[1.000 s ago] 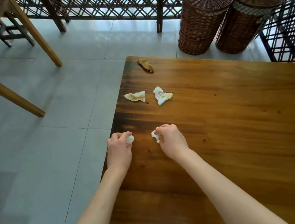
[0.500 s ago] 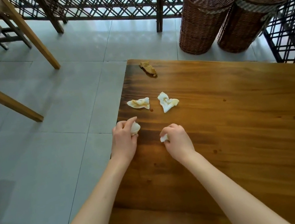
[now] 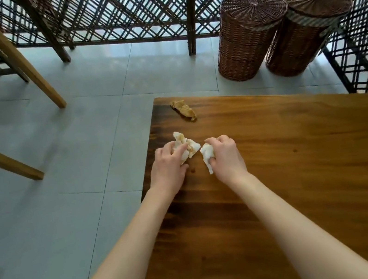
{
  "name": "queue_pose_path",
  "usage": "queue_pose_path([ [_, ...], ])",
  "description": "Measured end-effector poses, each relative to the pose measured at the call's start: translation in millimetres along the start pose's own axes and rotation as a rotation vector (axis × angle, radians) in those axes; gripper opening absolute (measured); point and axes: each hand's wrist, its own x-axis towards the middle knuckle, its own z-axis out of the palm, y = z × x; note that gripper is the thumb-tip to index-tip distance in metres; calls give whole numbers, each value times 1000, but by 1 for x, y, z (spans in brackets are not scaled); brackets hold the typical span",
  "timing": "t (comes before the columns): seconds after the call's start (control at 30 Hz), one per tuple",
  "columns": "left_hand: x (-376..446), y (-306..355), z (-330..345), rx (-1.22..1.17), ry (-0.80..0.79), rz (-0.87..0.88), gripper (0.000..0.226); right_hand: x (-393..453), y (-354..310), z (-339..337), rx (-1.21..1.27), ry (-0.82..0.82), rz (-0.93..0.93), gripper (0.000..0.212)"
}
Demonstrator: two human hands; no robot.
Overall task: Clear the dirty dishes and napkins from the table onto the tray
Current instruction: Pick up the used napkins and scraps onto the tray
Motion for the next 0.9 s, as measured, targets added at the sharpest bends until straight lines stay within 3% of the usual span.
queue_pose_path([
  [0.13, 10, 1, 5, 57, 42, 23, 60, 3, 7, 9, -95, -50, -5, 48],
  [0.3, 25, 0, 11, 140, 70, 94, 69, 3, 12, 12, -140, 7, -50, 35],
  [0.43, 34, 2, 15, 187, 33, 116, 56, 4, 14, 15, -133, 31, -78, 28],
  [0.63, 43, 4, 14, 35, 100, 71, 30, 7, 16, 19, -125, 38, -72, 28],
  [0.9, 53, 7, 16, -13, 160, 59, 21, 7, 20, 23, -91, 40, -51, 26],
])
